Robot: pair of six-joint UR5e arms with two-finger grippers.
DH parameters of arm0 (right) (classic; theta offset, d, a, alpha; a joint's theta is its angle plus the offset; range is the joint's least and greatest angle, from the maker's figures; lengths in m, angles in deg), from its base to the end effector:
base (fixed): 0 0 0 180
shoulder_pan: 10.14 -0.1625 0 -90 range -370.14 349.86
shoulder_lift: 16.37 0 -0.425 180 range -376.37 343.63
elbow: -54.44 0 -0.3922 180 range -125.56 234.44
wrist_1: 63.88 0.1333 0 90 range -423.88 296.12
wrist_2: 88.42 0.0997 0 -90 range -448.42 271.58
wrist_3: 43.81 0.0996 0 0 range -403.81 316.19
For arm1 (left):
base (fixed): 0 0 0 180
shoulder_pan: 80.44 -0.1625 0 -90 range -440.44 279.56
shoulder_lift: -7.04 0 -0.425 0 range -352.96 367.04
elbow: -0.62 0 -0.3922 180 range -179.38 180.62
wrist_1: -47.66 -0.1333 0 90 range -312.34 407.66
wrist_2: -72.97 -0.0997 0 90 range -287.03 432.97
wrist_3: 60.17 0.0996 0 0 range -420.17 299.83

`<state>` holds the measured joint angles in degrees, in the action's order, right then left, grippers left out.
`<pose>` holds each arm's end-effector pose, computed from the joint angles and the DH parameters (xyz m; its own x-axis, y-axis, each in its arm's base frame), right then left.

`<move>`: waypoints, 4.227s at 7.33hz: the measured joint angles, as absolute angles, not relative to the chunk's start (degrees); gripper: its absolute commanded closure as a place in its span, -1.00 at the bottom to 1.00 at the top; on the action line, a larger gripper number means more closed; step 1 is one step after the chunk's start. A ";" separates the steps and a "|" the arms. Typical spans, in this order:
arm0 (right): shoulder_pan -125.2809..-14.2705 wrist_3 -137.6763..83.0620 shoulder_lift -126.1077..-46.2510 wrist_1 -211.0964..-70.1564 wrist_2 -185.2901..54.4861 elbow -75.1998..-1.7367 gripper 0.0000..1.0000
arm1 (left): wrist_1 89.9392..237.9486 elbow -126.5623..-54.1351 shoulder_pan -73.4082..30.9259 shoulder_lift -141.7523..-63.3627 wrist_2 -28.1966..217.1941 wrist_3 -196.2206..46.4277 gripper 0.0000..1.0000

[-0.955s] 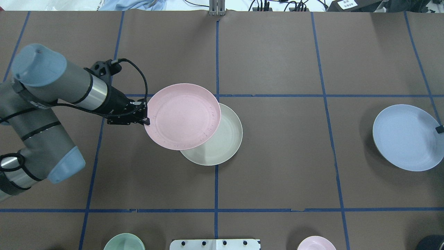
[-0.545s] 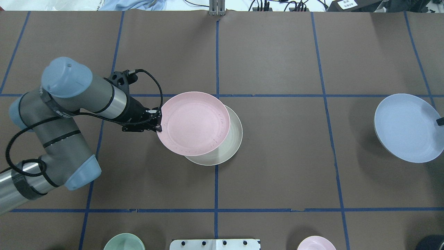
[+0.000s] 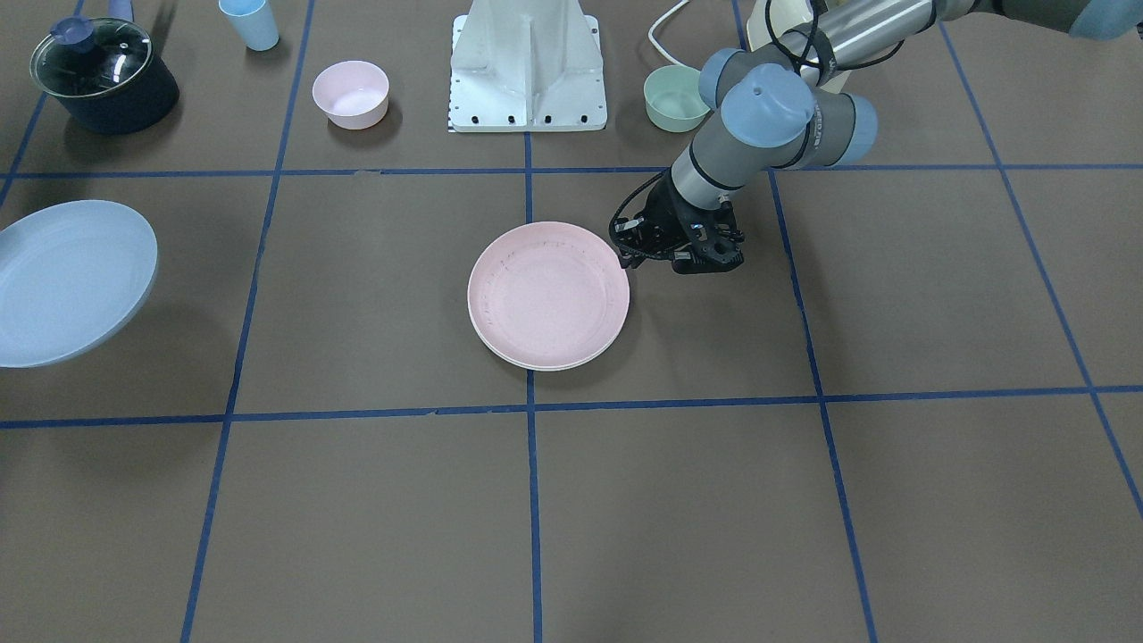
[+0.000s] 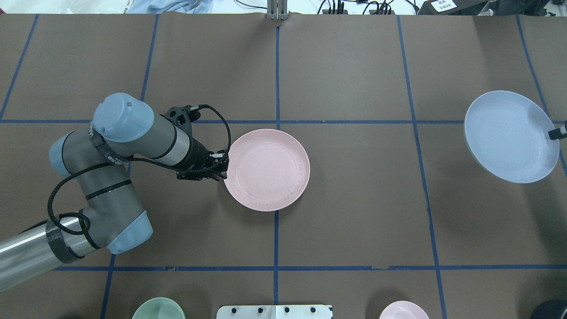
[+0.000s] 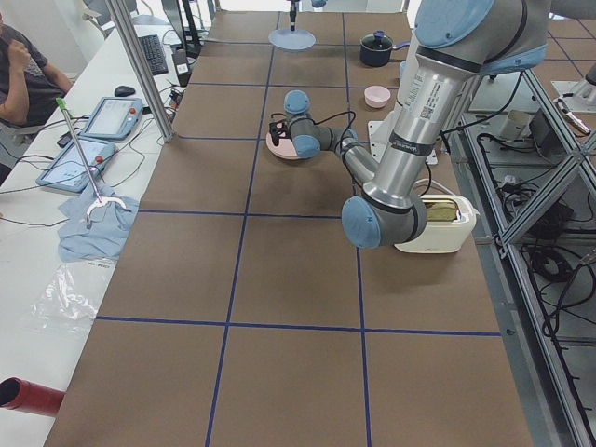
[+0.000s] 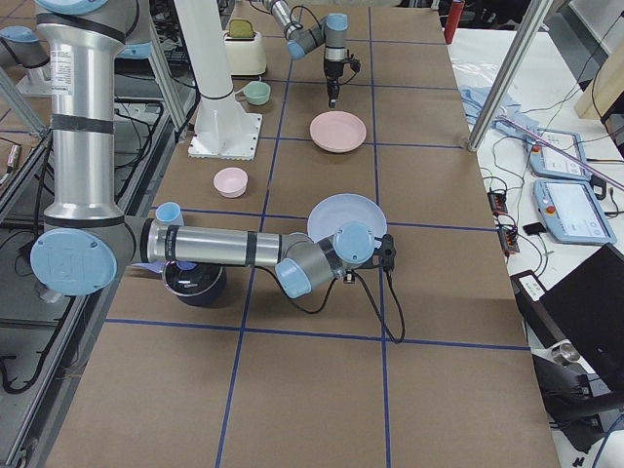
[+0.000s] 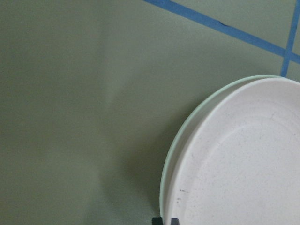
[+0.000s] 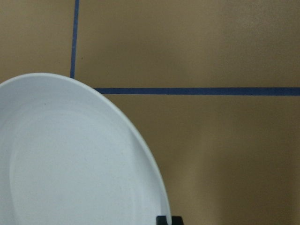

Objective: Stack three plates with pink and blue

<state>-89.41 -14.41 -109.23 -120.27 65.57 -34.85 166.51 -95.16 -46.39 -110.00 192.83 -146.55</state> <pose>-0.0460 -0.4782 0.5993 0.3815 -0.0387 0.9236 -0.0300 0.9981 0.0542 0.4885 -0.4311 0.2817 0.4001 -0.2043 -0.8934 0.0974 0.9788 -0.1802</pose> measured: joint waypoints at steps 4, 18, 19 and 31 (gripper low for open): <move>-84.65 1.31 -101.47 -120.22 64.93 -37.59 1.00 | 166.89 -95.75 -42.36 -109.57 190.11 -144.25 -0.99; -42.66 39.34 -77.56 -122.08 26.89 -38.80 -0.86 | 163.41 -100.63 -30.15 -98.53 190.30 -117.13 -0.99; -42.66 39.26 -77.22 -122.08 26.74 -38.44 -1.00 | 163.41 -100.53 -30.15 -98.53 190.30 -117.12 -0.99; -74.64 -20.04 -101.17 -137.23 34.44 -40.16 -1.00 | 154.28 -101.62 -6.31 -85.35 194.70 -68.27 -1.00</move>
